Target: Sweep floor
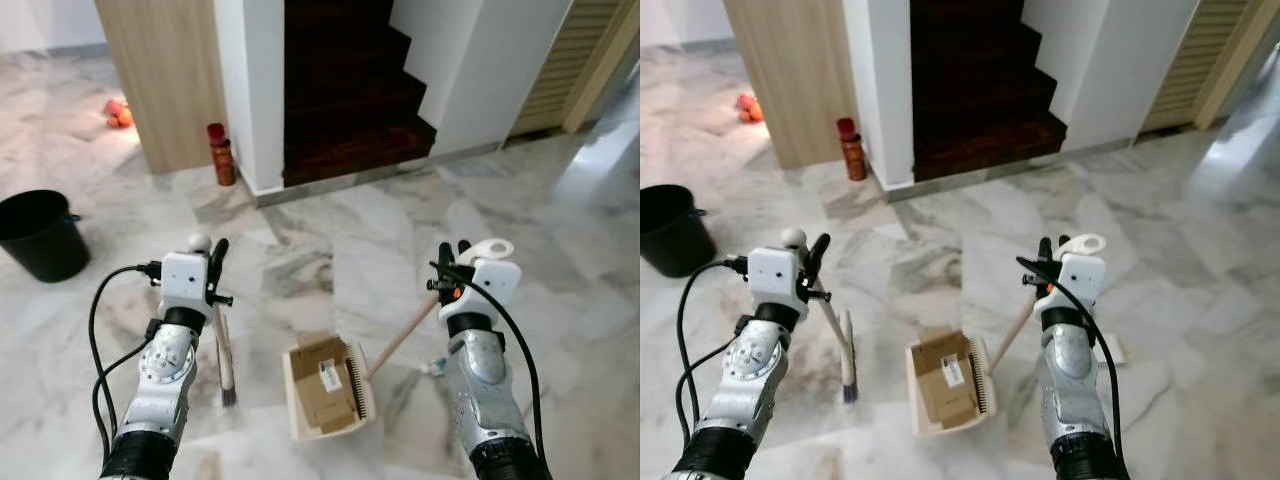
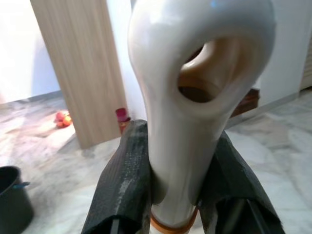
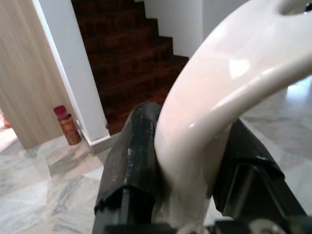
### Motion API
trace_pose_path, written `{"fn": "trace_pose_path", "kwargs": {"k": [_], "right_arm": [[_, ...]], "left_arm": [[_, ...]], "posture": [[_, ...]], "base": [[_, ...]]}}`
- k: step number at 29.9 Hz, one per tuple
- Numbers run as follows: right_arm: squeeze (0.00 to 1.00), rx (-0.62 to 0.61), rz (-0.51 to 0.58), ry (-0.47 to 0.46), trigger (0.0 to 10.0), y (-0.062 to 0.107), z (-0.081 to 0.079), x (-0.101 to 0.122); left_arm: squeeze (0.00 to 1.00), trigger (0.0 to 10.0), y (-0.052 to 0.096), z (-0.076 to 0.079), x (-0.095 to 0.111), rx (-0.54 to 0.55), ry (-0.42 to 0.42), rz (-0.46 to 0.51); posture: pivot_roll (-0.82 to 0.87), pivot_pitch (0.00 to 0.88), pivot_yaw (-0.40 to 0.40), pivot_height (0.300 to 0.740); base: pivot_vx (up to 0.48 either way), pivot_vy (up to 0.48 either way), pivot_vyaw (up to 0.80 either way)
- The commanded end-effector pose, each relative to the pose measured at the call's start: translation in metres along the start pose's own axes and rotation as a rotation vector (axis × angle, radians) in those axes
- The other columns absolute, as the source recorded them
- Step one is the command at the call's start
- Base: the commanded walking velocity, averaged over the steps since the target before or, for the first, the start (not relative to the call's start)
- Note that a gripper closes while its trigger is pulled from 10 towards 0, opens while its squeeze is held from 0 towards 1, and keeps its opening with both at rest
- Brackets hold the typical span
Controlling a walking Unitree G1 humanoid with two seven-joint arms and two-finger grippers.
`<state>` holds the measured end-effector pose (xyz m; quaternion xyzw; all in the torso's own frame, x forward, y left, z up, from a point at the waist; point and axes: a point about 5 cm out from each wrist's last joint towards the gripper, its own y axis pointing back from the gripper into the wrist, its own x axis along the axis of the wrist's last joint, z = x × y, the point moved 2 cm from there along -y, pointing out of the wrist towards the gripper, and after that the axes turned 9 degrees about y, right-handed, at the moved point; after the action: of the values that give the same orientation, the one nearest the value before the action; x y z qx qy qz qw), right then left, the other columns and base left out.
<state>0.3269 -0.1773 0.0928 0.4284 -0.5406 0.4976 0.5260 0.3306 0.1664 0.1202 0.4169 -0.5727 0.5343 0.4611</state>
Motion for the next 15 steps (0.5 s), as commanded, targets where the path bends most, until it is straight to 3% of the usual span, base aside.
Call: {"fn": "trace_pose_path", "kwargs": {"k": [1,15], "right_arm": [[0.0,0.0,0.083,0.001,10.0,-0.0069,-0.0003,0.0203],[0.0,0.008,0.077,-0.001,10.0,-0.0067,-0.0024,0.019]], "left_arm": [[0.0,10.0,-0.0055,0.0023,0.0118,-0.017,-0.006,0.047],[0.0,10.0,-0.0059,0.0015,0.0127,-0.015,-0.01,0.048]], "posture": [[0.02,0.0,-0.05,0.74],[0.03,0.0,-0.05,0.74]], "base": [[0.0,0.375,0.0],[0.0,0.37,0.0]]}}
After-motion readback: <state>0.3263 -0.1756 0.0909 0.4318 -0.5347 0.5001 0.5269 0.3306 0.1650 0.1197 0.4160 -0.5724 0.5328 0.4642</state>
